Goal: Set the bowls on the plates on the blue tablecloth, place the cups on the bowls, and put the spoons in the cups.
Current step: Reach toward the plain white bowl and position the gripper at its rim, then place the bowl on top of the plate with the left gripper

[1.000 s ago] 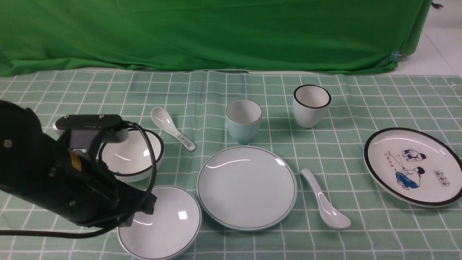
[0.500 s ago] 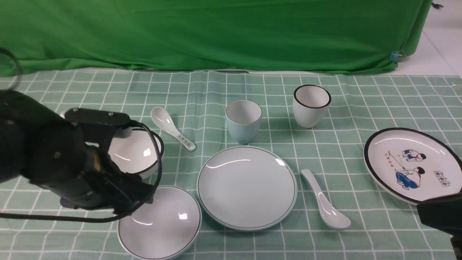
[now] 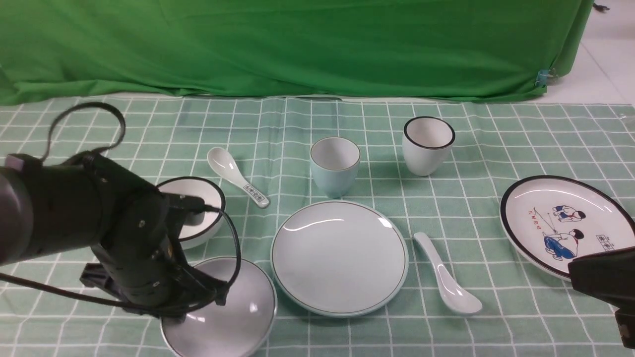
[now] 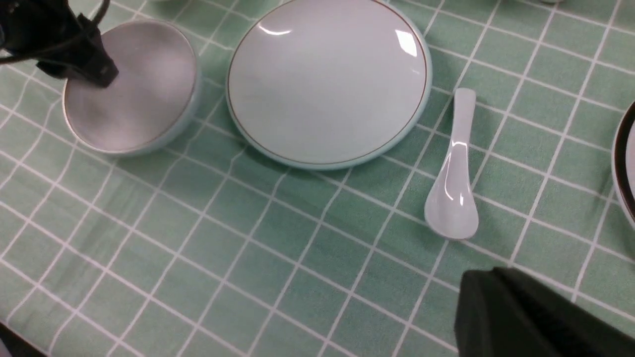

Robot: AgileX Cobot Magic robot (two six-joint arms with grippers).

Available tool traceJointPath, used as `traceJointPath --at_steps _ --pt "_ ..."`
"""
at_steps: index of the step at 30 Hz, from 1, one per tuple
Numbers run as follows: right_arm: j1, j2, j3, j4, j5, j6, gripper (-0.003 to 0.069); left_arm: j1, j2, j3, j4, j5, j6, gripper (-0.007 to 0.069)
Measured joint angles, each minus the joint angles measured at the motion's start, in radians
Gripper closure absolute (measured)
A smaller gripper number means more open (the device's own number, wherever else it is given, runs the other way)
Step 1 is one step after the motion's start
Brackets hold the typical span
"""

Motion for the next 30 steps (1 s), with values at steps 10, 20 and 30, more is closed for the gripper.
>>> traceJointPath --at_steps 10,20,30 --pt "0.000 0.003 0.000 -0.001 0.000 -0.008 0.0617 -0.001 -0.238 -0.110 -0.058 0.129 0.113 0.0601" --pt "0.000 0.004 0.000 -0.010 -0.033 -0.010 0.0603 -0.004 -0.019 -0.264 -0.402 -0.026 0.257 0.0604" --pt "0.000 0.004 0.000 -0.042 -0.078 0.013 0.0584 -0.017 0.260 -0.463 -0.438 -0.015 0.286 0.0604"
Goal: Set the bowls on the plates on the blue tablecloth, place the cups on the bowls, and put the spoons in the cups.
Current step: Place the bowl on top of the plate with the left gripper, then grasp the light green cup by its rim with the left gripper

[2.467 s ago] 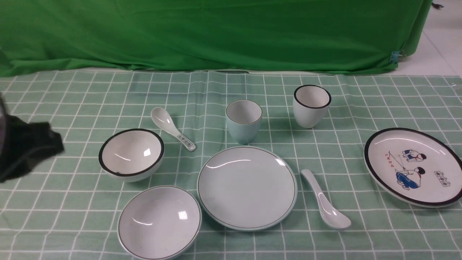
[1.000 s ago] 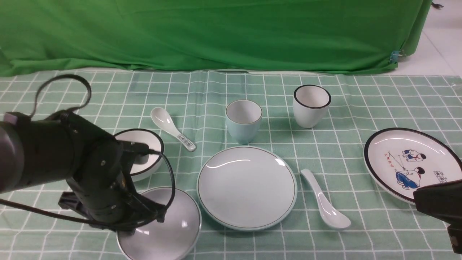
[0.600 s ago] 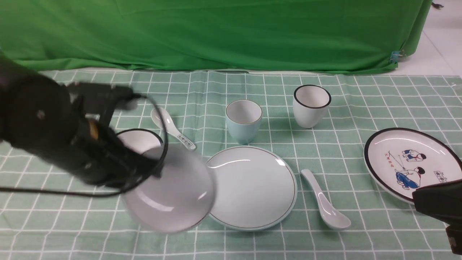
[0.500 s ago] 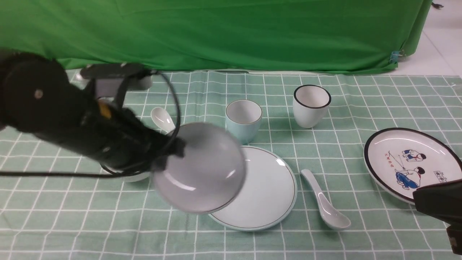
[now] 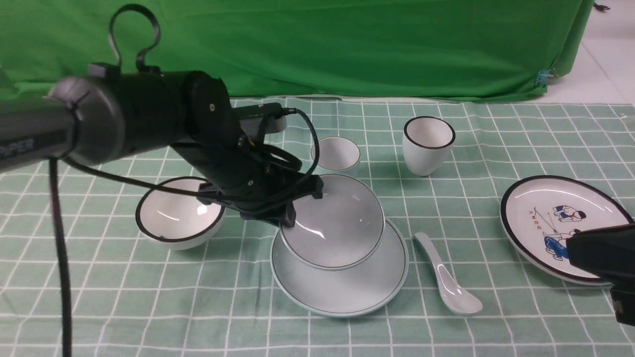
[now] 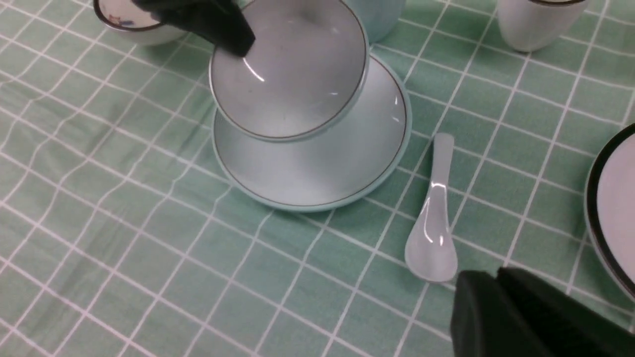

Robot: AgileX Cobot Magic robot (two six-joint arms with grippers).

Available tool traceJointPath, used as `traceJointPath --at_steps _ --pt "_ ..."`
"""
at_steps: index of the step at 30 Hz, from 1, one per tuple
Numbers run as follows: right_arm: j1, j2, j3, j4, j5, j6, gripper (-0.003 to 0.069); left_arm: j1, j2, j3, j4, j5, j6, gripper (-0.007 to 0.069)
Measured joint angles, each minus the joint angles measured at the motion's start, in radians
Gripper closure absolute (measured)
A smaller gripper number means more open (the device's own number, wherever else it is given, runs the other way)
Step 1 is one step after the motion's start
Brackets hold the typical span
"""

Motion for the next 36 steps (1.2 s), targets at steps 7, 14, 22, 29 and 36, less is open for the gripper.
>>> traceJointPath --at_steps 7,14,22,29,36 --pt "0.000 0.000 0.001 -0.004 -0.010 0.008 0.0571 -0.005 0.046 -0.010 -0.028 0.003 0.001 0.0593" --pt "0.000 0.000 0.001 -0.004 -0.012 0.008 0.0559 -0.005 0.054 -0.013 -0.036 -0.001 0.001 0.0505" --pt "0.000 0.000 0.001 -0.004 -0.016 0.008 0.0540 -0.005 0.053 -0.154 0.003 0.141 0.001 0.0267" --pt "0.000 0.000 0.001 -0.005 -0.018 0.008 0.0531 -0.005 0.073 -0.363 0.148 0.058 -0.046 0.0112" --pt "0.000 0.000 0.001 -0.012 -0.018 0.008 0.0521 -0.005 0.232 -0.468 0.199 -0.009 -0.061 0.0104"
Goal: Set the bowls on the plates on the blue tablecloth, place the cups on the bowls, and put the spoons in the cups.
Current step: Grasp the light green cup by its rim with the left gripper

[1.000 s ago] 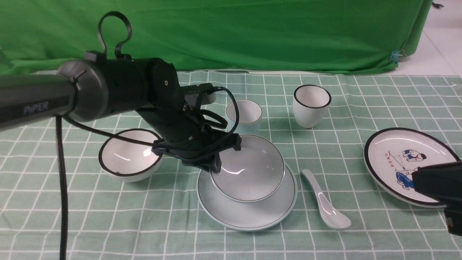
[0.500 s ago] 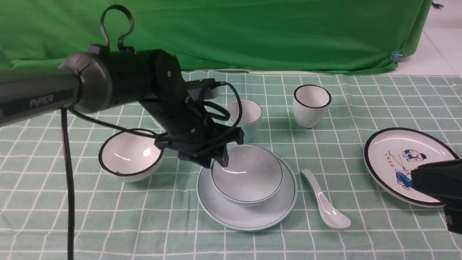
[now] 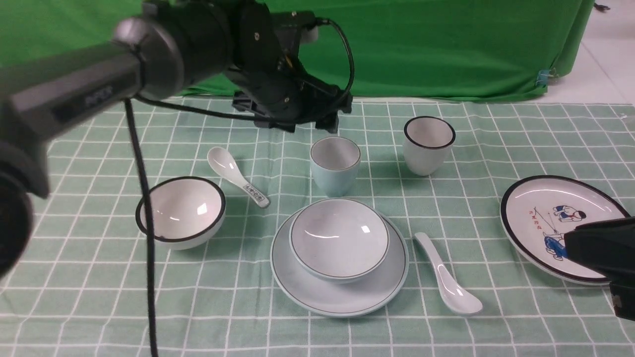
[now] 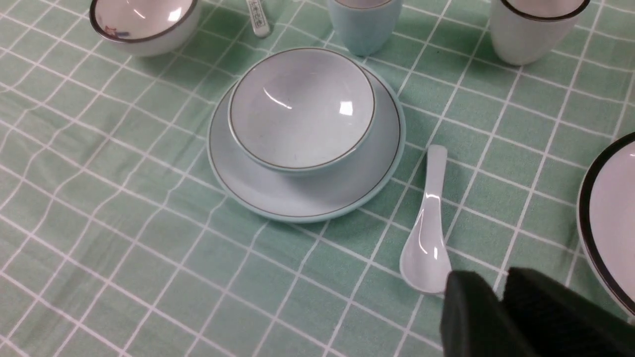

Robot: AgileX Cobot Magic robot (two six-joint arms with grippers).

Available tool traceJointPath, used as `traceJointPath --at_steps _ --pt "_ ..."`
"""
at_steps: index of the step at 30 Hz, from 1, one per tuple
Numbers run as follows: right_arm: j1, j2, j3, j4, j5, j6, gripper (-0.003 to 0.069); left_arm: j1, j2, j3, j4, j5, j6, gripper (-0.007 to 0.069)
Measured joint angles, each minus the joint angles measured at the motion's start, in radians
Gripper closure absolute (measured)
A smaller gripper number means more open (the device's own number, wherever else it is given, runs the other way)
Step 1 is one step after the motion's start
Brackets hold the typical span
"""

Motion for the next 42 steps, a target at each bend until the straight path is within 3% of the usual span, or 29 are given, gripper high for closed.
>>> traceJointPath --at_steps 5,7,14,18,24,32,35,37,40,42 --pt "0.000 0.000 0.000 -0.007 0.000 -0.007 0.0517 0.000 0.099 -0.039 0.005 -0.003 -0.001 0.0104" --pt "0.000 0.000 0.000 -0.009 0.000 -0.008 0.0517 0.000 0.129 -0.058 0.005 0.001 -0.015 0.0138" --pt "0.000 0.000 0.000 -0.019 0.000 -0.008 0.0516 0.000 0.125 -0.148 0.055 0.120 -0.044 0.0561" --pt "0.000 0.000 0.000 -0.020 0.000 -0.008 0.0516 0.000 0.038 -0.224 0.089 0.275 -0.011 0.0617" --pt "0.000 0.000 0.000 -0.025 -0.001 -0.008 0.0516 -0.014 -0.091 -0.206 0.031 0.410 0.088 0.0624" --pt "0.000 0.000 0.000 -0.030 -0.004 -0.008 0.0516 -0.022 -0.054 -0.128 0.094 0.244 0.031 0.0592" --pt "0.000 0.000 0.000 -0.030 -0.004 -0.008 0.0516 -0.021 0.005 -0.128 0.097 0.095 0.031 0.0481" --pt "0.000 0.000 0.000 -0.030 -0.004 -0.008 0.0516 -0.021 0.023 -0.128 0.101 0.062 0.031 0.0426" --pt "0.000 0.000 0.000 -0.030 -0.004 -0.008 0.0516 -0.021 0.086 -0.128 0.136 0.039 0.035 0.0253" --pt "0.000 0.000 0.000 -0.031 -0.004 -0.008 0.0516 -0.021 0.114 -0.128 0.136 0.039 0.035 0.0177"
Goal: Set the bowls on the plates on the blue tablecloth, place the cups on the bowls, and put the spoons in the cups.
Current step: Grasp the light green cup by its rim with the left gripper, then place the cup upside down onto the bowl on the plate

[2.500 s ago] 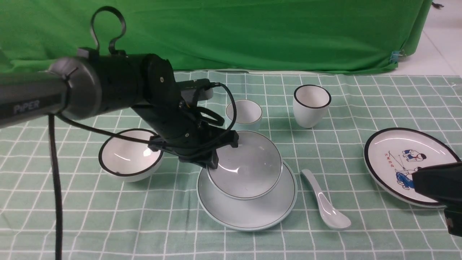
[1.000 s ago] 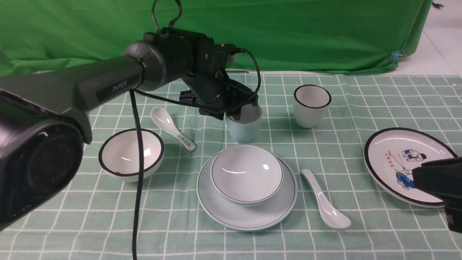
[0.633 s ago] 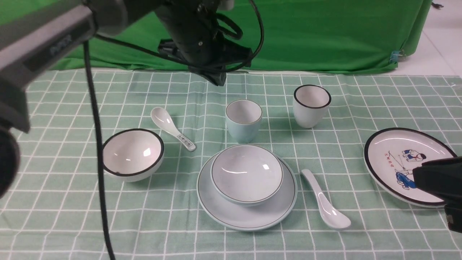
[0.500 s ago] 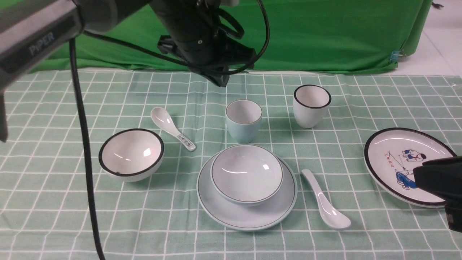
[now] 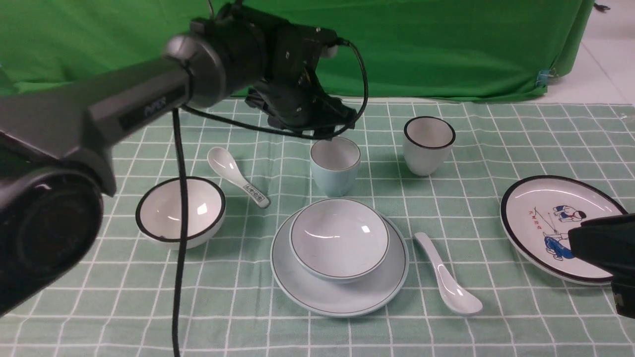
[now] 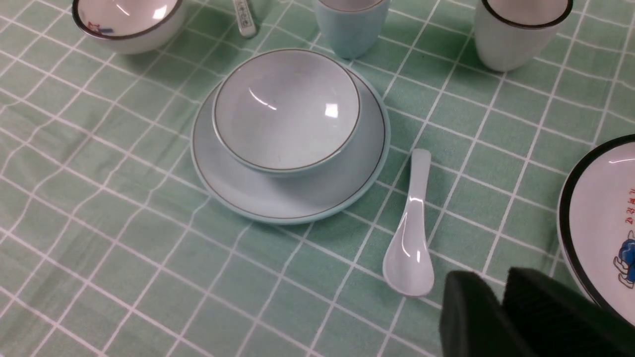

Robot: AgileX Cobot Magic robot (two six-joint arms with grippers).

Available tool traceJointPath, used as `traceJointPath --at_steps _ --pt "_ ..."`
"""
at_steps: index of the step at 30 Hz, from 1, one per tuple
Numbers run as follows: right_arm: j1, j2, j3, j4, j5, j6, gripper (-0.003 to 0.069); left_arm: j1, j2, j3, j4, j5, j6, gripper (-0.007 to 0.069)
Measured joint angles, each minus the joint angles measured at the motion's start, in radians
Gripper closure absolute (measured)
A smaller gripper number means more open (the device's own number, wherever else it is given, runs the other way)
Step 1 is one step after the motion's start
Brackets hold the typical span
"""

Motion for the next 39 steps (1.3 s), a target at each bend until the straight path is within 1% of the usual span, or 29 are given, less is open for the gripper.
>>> traceJointPath --at_steps 2,4,6,8,9,10,12,13,15,16,17,18,22,24,28,29,31,33,35,39 --pt "0.000 0.000 0.000 -0.005 0.000 0.000 0.0516 0.000 0.020 0.000 -0.005 0.000 0.000 0.0093" --pt "0.000 0.000 0.000 -0.009 0.000 0.000 0.0516 0.000 0.029 0.000 -0.007 0.000 0.000 0.0046" --pt "0.000 0.000 0.000 -0.011 -0.001 0.000 0.0516 0.000 0.041 0.000 -0.007 0.000 0.000 0.0035" --pt "0.000 0.000 0.000 -0.012 -0.003 0.000 0.0516 0.000 0.047 0.000 -0.007 0.000 0.000 0.0046" --pt "0.000 0.000 0.000 -0.012 -0.003 0.000 0.0516 0.000 0.051 0.000 -0.006 0.000 -0.001 0.0062" --pt "0.000 0.000 0.000 -0.012 -0.003 0.000 0.0516 0.000 0.056 0.000 -0.006 0.004 -0.004 0.0093" --pt "0.000 0.000 0.000 -0.013 -0.003 0.000 0.0515 0.000 0.067 0.000 -0.006 0.022 -0.031 0.0202" --pt "0.000 0.000 0.000 -0.013 -0.003 0.000 0.0515 0.000 0.069 0.000 -0.007 0.032 -0.046 0.0279" --pt "0.000 0.000 0.000 -0.013 -0.003 0.000 0.0512 0.000 0.069 0.000 0.000 0.050 -0.060 0.0462" --pt "0.000 0.000 0.000 -0.013 -0.003 0.000 0.0512 0.000 0.068 0.000 0.003 0.049 -0.060 0.0477" --pt "0.000 0.000 0.000 -0.013 -0.003 0.000 0.0510 0.000 0.063 -0.002 0.017 0.066 -0.065 0.0554" --pt "0.000 0.000 0.000 -0.013 -0.003 0.000 0.0509 0.000 0.058 -0.009 0.026 0.081 -0.068 0.0575" --pt "0.000 0.000 0.000 -0.013 -0.003 0.008 0.0508 0.000 -0.002 -0.065 0.081 0.193 -0.058 0.0592" --pt "0.000 0.000 0.000 -0.013 -0.002 0.018 0.0508 0.001 -0.067 -0.116 0.070 0.253 -0.024 0.0592" --pt "0.000 0.000 0.000 -0.013 0.000 0.018 0.0505 0.001 -0.189 -0.151 -0.048 0.376 0.043 0.0594" --pt "0.000 0.000 0.000 -0.013 0.000 0.018 0.0503 0.000 -0.223 -0.145 -0.087 0.428 0.059 0.0594" --pt "0.000 0.000 0.000 -0.013 0.000 0.018 0.0501 -0.002 -0.239 -0.111 -0.120 0.459 0.076 0.0594" --pt "0.000 0.000 0.000 -0.013 0.002 0.018 0.0498 -0.004 -0.243 -0.057 -0.149 0.473 0.081 0.0594" --pt "0.000 0.000 0.000 -0.014 0.010 0.018 0.0498 -0.012 -0.232 0.042 -0.168 0.460 0.086 0.0594" --pt "0.000 0.000 0.000 -0.017 0.009 0.019 0.0498 -0.036 -0.217 0.197 -0.168 0.337 0.093 0.0594"
